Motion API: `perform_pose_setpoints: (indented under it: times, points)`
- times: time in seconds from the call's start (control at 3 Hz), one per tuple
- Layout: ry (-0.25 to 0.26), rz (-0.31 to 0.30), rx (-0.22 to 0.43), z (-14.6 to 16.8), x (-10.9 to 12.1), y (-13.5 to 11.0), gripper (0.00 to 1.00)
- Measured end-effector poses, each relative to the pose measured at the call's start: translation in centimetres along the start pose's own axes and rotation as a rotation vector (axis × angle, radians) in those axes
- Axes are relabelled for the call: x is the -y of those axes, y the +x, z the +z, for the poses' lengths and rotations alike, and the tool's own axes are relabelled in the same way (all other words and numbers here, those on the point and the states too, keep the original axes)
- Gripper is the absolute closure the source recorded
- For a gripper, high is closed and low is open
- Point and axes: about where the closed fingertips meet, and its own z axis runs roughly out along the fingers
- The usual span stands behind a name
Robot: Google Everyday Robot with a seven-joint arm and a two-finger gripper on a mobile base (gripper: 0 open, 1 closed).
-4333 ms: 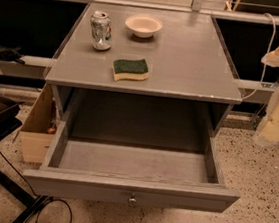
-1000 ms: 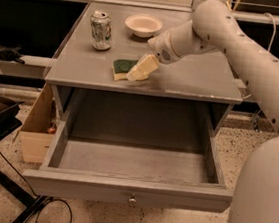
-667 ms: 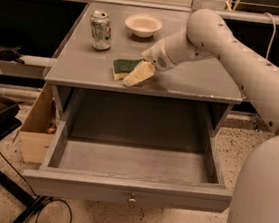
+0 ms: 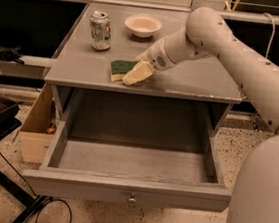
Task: Place sponge into top drawer
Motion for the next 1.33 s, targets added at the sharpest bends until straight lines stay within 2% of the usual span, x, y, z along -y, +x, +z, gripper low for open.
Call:
perform_pose_setpoints:
  times: [0.33, 0.67, 1.0, 1.33]
  points:
    - [0.001, 0.0, 0.0, -0.4, 0.1, -0.4, 0.89]
    - [0.089, -0.025, -0.04, -4.8, 0.4, -1.0, 1.0]
    - [0.257, -0.022, -0.104, -12.6, -0.2, -1.2, 1.0]
    - [0.362, 0.04, -0.219, -19.5, -4.8, 1.7, 1.0]
